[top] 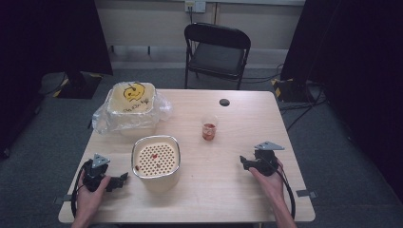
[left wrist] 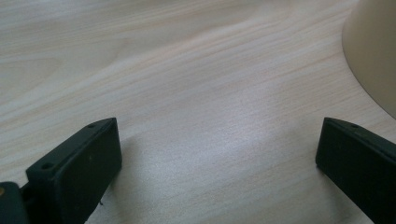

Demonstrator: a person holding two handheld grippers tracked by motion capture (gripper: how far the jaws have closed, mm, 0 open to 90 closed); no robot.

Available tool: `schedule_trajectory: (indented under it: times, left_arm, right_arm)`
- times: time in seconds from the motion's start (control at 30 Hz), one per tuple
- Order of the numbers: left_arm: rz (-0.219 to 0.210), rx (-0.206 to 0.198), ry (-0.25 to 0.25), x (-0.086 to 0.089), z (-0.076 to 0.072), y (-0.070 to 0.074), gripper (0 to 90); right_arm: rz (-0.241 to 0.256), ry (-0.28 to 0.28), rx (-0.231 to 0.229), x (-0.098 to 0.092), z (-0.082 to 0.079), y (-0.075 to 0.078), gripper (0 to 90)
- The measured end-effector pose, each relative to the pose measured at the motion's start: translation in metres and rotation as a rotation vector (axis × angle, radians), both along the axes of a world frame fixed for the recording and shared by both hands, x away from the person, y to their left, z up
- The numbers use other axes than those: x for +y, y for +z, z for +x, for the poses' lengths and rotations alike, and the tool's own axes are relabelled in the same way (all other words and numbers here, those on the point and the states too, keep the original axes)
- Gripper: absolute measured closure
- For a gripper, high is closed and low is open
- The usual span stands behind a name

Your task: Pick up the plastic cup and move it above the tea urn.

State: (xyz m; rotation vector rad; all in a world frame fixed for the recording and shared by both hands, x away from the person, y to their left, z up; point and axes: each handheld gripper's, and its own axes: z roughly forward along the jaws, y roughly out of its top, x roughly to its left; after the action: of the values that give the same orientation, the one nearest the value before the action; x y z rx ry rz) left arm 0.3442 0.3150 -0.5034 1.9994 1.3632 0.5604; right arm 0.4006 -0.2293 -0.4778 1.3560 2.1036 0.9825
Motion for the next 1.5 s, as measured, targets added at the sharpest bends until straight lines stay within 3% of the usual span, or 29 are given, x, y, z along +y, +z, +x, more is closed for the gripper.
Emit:
schedule_trajectory:
  times: [0.1, 0.13, 0.27, 0.3, 0.33, 0.37, 0.43, 0.47, 0.5, 0.67, 0.7, 0.8, 0.93, 1.2, 1.3, 1.37, 1.5]
  left_arm:
    - [0.003, 0.000, -0.002, 0.000, 0.000, 0.000, 0.0]
    - [0.003, 0.000, -0.001, 0.000, 0.000, 0.000, 0.0]
    - [0.003, 0.000, -0.001, 0.000, 0.000, 0.000, 0.0]
    - [0.003, 0.000, -0.001, 0.000, 0.000, 0.000, 0.0]
    - [0.003, 0.000, -0.001, 0.000, 0.000, 0.000, 0.0]
    - [0.003, 0.000, -0.002, 0.000, 0.000, 0.000, 0.0]
    - [0.003, 0.000, -0.001, 0.000, 0.000, 0.000, 0.0]
    - [0.003, 0.000, -0.001, 0.000, 0.000, 0.000, 0.0]
    - [0.003, 0.000, -0.002, 0.000, 0.000, 0.000, 0.0]
    - [0.003, 0.000, -0.002, 0.000, 0.000, 0.000, 0.0]
    - [0.004, -0.001, -0.001, 0.000, 0.000, 0.000, 0.0]
    - [0.003, 0.000, -0.002, 0.000, 0.000, 0.000, 0.0]
    - [0.003, 0.000, -0.002, 0.000, 0.000, 0.000, 0.0]
    - [0.004, -0.001, -0.002, 0.000, 0.000, 0.000, 0.0]
    - [0.003, -0.001, -0.002, 0.000, 0.000, 0.000, 0.0]
    - [0.003, -0.001, -0.002, 0.000, 0.000, 0.000, 0.0]
    - [0.005, -0.002, 0.001, 0.000, 0.000, 0.000, 0.0]
  right_arm:
    - [0.021, 0.028, 0.008, 0.006, 0.004, 0.003, 29.6]
    - [0.056, 0.064, 0.008, 0.015, 0.011, 0.006, 31.4]
    - [0.061, 0.100, 0.005, 0.028, 0.022, 0.014, 32.8]
    - [0.034, 0.134, -0.006, 0.041, 0.032, 0.025, 33.9]
    - [0.034, 0.134, -0.006, 0.041, 0.032, 0.025, 33.9]
    - [0.067, 0.166, -0.001, 0.049, 0.043, 0.035, 34.6]
    - [0.073, 0.189, -0.010, 0.054, 0.054, 0.044, 36.7]
    - [0.073, 0.189, -0.010, 0.054, 0.054, 0.044, 36.7]
    - [0.090, 0.208, -0.003, 0.060, 0.068, 0.054, 39.7]
    - [0.106, 0.215, -0.015, 0.067, 0.088, 0.071, 41.2]
    - [0.113, 0.214, -0.003, 0.069, 0.100, 0.077, 43.9]
    - [0.120, 0.227, 0.008, 0.073, 0.114, 0.081, 55.0]
    - [0.106, 0.237, 0.048, 0.078, 0.132, 0.076, 61.3]
    - [0.124, 0.237, 0.135, 0.084, 0.144, 0.059, 69.0]
    - [0.111, 0.249, 0.128, 0.088, 0.146, 0.057, 73.1]
    - [0.135, 0.228, 0.154, 0.090, 0.148, 0.056, 77.9]
    - [0.137, 0.220, 0.151, 0.091, 0.150, 0.055, 83.9]
